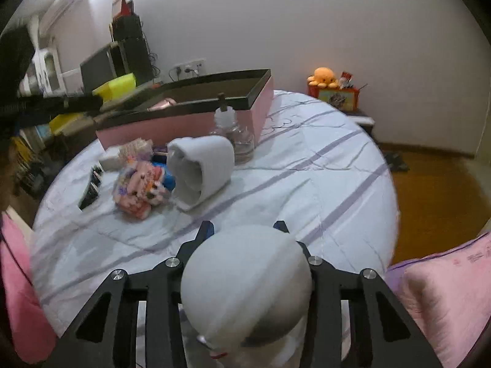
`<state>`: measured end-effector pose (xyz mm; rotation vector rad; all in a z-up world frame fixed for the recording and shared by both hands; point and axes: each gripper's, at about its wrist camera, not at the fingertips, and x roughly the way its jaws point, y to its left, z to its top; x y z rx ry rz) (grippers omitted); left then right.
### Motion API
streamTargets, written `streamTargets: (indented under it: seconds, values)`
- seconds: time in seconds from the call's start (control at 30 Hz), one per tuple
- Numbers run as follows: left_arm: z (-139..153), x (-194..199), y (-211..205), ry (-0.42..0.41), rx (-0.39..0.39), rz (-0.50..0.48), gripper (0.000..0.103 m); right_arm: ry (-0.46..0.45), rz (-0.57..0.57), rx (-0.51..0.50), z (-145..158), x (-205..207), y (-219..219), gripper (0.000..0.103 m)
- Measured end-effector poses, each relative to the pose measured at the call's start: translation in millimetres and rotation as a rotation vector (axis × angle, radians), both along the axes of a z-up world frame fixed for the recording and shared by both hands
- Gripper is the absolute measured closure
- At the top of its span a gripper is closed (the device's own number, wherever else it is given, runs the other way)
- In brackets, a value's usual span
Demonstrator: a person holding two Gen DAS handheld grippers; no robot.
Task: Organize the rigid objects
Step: 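Carry highlighter with left tool while right tool carries astronaut, both release into box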
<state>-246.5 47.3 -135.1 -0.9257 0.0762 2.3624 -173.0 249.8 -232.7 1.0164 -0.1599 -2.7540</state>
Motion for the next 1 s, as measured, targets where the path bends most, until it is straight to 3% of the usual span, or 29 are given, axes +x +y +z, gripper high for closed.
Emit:
streamTargets:
  seconds: [0.13, 0.27, 0.47, 0.73, 1.0]
  values:
    - [2, -5, 1, 0.005, 0.006, 0.005, 0.076, 0.015, 0.042, -0.014, 11, -6, -6, 0.065]
    - [6, -13, 2, 0.012, 0.012, 0.008, 0.076, 0.091, 0.086, -0.025, 42, -22, -16, 0.065]
    - [8, -40, 3, -0.002, 0.042, 0.012, 0.076, 0.153, 0.139, -0.014, 89, -83, -38, 0.065]
    - [-6, -83, 5, -0.047, 0.039, 0.047, 0.076, 0.051, 0.177, 0.039, 80, -165, -73, 0.065]
    - [-8, -107, 9, -0.04, 0.045, 0.098, 0.076, 0.001, 0.172, 0.06, 65, -188, -78, 0.065]
